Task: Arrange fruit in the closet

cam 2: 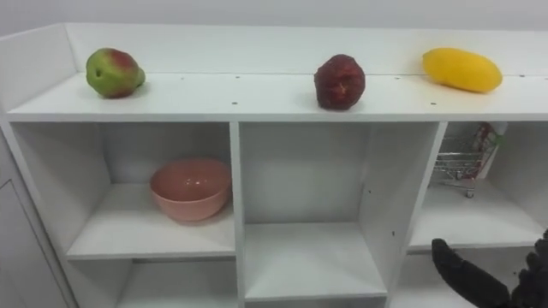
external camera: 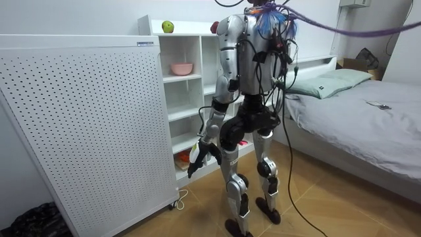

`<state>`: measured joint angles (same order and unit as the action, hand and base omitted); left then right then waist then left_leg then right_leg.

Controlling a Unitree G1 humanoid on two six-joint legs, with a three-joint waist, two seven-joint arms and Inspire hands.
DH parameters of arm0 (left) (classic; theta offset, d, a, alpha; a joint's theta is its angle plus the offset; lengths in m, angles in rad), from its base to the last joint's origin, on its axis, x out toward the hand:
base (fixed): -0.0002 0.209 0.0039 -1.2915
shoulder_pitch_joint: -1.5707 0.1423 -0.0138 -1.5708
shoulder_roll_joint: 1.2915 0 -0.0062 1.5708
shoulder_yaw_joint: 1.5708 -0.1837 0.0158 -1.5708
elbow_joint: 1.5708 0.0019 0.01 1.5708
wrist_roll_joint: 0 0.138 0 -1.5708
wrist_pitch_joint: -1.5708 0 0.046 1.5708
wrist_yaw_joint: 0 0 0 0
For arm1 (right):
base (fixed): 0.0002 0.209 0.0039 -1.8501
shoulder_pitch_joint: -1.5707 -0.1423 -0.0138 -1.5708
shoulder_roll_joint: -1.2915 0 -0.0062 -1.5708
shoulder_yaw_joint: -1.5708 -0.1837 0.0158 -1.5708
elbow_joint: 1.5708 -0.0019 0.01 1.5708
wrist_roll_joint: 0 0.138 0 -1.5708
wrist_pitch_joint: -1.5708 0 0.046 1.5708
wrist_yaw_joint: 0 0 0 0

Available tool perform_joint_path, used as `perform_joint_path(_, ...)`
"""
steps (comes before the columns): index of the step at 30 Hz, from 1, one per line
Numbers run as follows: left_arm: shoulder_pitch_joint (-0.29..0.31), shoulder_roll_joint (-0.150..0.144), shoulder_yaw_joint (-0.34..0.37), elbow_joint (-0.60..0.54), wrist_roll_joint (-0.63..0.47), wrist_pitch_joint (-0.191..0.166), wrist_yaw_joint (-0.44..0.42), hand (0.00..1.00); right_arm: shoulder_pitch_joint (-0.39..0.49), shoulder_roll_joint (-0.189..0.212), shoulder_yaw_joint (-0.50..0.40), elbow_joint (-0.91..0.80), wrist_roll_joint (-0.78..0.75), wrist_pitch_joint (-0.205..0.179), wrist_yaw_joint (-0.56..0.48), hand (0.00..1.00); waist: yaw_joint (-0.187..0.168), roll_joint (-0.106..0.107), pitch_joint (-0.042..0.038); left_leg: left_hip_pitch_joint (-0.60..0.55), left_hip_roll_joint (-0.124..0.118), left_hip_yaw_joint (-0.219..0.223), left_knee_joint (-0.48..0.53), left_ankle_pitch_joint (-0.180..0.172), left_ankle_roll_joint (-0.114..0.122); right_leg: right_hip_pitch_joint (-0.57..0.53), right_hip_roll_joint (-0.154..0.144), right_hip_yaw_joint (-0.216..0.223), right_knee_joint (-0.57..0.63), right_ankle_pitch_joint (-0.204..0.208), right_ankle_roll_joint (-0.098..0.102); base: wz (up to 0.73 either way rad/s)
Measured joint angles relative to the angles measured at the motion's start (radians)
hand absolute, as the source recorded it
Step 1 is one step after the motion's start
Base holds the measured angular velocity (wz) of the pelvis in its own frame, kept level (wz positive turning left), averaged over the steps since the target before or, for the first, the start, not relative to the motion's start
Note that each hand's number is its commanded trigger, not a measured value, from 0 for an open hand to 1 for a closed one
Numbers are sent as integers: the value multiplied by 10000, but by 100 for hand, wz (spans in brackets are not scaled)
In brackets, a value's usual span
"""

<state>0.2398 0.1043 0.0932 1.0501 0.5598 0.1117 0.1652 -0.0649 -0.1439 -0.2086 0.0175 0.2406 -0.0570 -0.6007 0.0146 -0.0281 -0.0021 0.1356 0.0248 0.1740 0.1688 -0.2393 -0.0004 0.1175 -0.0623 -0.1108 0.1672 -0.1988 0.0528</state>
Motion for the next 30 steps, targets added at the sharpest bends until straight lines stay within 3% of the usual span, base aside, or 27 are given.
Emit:
perform_joint_path(6, -36, -22, -8, 2, -3, -53, -154, 0, -465, -149, 256, -692, -116, -166, 12, 0, 186, -100, 43, -68, 6, 7, -2, 1, -2, -148, 0, -26, 19, 0, -1, 0)
perform_joint_path(13, 10, -13, -9, -58, 2, -58, -447, 0, -1141, -180, 351, -1107, -188, -184, 510, 0, 189, -229, -39, -100, 4, -166, 54, 2, 1, -23, -2, -150, 26, 18, -29, 6)
perform_joint_path(23, -51, -40, 4, -51, 39, -86, -617, 0, -2026, -378, 427, -1479, -923, -195, 703, 0, 250, -191, -8, -243, 16, -294, 128, 48, -19, -35, 1, -286, 49, 46, -75, 3)
perform_joint_path(30, -186, -22, -4, -55, 24, -90, -607, 0, -2546, -567, 666, -1481, -928, -213, 836, 0, 484, -316, 34, -211, 4, -414, 137, 53, -17, -3, -1, -315, 25, 46, -75, 2)
